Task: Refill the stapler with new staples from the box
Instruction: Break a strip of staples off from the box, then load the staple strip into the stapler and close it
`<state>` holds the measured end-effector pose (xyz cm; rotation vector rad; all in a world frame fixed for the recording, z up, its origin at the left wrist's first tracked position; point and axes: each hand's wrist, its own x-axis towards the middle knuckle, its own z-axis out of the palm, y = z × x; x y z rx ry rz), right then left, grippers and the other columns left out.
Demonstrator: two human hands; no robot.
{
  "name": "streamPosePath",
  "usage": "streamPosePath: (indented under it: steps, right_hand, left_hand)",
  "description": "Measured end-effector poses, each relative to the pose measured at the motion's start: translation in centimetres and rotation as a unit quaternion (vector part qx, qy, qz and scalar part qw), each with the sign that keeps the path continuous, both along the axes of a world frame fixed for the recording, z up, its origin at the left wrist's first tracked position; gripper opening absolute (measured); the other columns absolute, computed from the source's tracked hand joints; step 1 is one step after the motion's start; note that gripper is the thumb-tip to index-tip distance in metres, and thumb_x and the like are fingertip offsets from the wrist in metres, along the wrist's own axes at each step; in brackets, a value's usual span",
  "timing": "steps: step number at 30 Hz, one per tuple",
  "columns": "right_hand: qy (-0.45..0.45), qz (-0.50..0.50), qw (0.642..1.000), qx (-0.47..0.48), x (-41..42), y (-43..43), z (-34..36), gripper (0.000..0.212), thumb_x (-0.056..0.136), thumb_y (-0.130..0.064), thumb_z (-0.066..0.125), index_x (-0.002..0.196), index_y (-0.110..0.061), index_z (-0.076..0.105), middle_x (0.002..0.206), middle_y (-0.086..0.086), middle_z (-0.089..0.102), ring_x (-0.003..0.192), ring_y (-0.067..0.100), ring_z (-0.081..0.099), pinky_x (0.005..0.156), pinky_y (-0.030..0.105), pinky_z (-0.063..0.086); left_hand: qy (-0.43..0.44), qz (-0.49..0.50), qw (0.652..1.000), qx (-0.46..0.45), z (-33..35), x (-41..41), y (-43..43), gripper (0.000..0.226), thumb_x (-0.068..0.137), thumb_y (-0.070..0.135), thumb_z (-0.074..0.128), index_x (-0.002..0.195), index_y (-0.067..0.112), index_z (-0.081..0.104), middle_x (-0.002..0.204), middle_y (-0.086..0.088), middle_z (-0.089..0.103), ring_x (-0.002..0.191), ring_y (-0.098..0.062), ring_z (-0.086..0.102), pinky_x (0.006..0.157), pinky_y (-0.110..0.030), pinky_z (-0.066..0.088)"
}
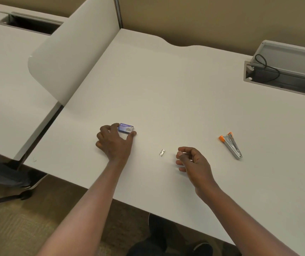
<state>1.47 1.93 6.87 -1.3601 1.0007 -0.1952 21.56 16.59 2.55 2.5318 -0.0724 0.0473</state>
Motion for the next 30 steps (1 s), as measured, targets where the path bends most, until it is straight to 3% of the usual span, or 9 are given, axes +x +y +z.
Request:
streamPosePath:
  steps: [3,6,9,15,21,23,25,27,30]
  right_hand:
    - [0.0,-0.007,1.0,-0.013,-0.2,-0.1,-0.2,0.012,0.097,-0.028,0.066,0.109,-0.03,0.069,0.105,0.005,0.072,0.095,0.019,0.073,0.084,0.039,0.061]
    - [-0.001,-0.016,1.0,-0.016,-0.4,-0.2,-0.3,0.012,0.097,-0.027,0.067,0.108,-0.031,0.069,0.103,0.004,0.073,0.094,0.02,0.073,0.085,0.041,0.061]
    - [0.002,-0.022,0.999,-0.029,-0.7,-0.4,-0.5,0.011,0.096,-0.029,0.067,0.106,-0.033,0.069,0.099,0.0,0.073,0.093,0.019,0.073,0.085,0.041,0.062]
    - [0.015,-0.006,0.998,-0.062,-1.7,-0.6,-0.5,0.009,0.095,-0.032,0.069,0.103,-0.036,0.07,0.099,-0.003,0.074,0.091,0.017,0.073,0.086,0.046,0.062]
    - [0.04,0.017,0.991,-0.123,-3.3,-1.7,0.0,0.006,0.095,-0.035,0.068,0.1,-0.034,0.071,0.095,-0.011,0.075,0.088,0.011,0.072,0.081,0.042,0.061]
    - [0.055,0.022,0.979,-0.193,-3.9,-2.7,0.3,0.004,0.095,-0.034,0.067,0.097,-0.034,0.07,0.095,-0.016,0.074,0.084,0.003,0.069,0.074,0.032,0.057]
    - [0.086,0.012,0.943,-0.322,-4.9,-4.4,0.5,0.007,0.094,-0.03,0.068,0.101,-0.03,0.069,0.1,-0.017,0.071,0.085,0.001,0.067,0.074,0.031,0.054]
    - [0.118,-0.01,0.888,-0.443,-5.7,-6.4,0.5,0.018,0.092,-0.024,0.07,0.111,-0.024,0.068,0.107,-0.009,0.068,0.096,0.015,0.066,0.073,0.032,0.051]
    - [0.188,0.003,0.856,-0.482,-6.4,-9.9,0.1,0.041,0.09,-0.022,0.071,0.129,-0.018,0.062,0.12,0.007,0.061,0.109,0.031,0.06,0.073,0.035,0.047]
  left_hand:
    - [-0.013,-0.012,1.0,-0.007,0.6,-1.9,-0.7,0.082,0.079,0.053,0.079,0.143,0.011,0.049,0.134,-0.015,0.05,0.123,-0.036,0.046,0.098,-0.048,0.037]
    - [-0.079,-0.179,0.979,-0.06,0.5,-5.9,-1.3,0.057,0.086,0.033,0.08,0.131,0.004,0.061,0.121,-0.016,0.059,0.11,-0.036,0.055,0.094,-0.046,0.046]
    - [-0.049,-0.291,0.953,-0.072,0.3,-9.3,-2.1,0.037,0.086,0.019,0.08,0.117,0.003,0.069,0.104,-0.013,0.063,0.095,-0.033,0.058,0.085,-0.046,0.051]
    - [-0.011,-0.312,0.95,-0.024,0.9,-10.5,-3.9,0.003,0.089,0.001,0.066,0.092,0.001,0.066,0.094,-0.014,0.061,0.086,-0.035,0.056,0.073,-0.046,0.048]
    - [-0.013,-0.309,0.951,-0.029,1.2,-10.4,-4.4,0.005,0.089,0.004,0.065,0.087,0.003,0.062,0.088,-0.012,0.06,0.082,-0.029,0.056,0.07,-0.041,0.048]
    - [0.045,-0.255,0.961,-0.093,1.4,-10.6,-4.6,0.006,0.087,0.009,0.068,0.085,0.008,0.062,0.084,-0.003,0.062,0.076,-0.019,0.058,0.066,-0.029,0.047]
    - [0.181,-0.178,0.951,-0.175,1.9,-10.6,-5.6,0.006,0.084,0.017,0.068,0.082,0.013,0.066,0.079,0.001,0.068,0.066,-0.01,0.06,0.061,-0.02,0.047]
    - [0.331,-0.117,0.895,-0.274,2.5,-10.3,-6.7,0.01,0.085,0.018,0.066,0.083,0.008,0.068,0.078,-0.003,0.07,0.058,-0.01,0.059,0.054,-0.023,0.048]
    - [0.45,-0.085,0.803,-0.382,3.6,-10.4,-8.3,0.01,0.085,0.004,0.059,0.081,0.004,0.068,0.074,-0.008,0.063,0.056,-0.016,0.053,0.05,-0.027,0.043]
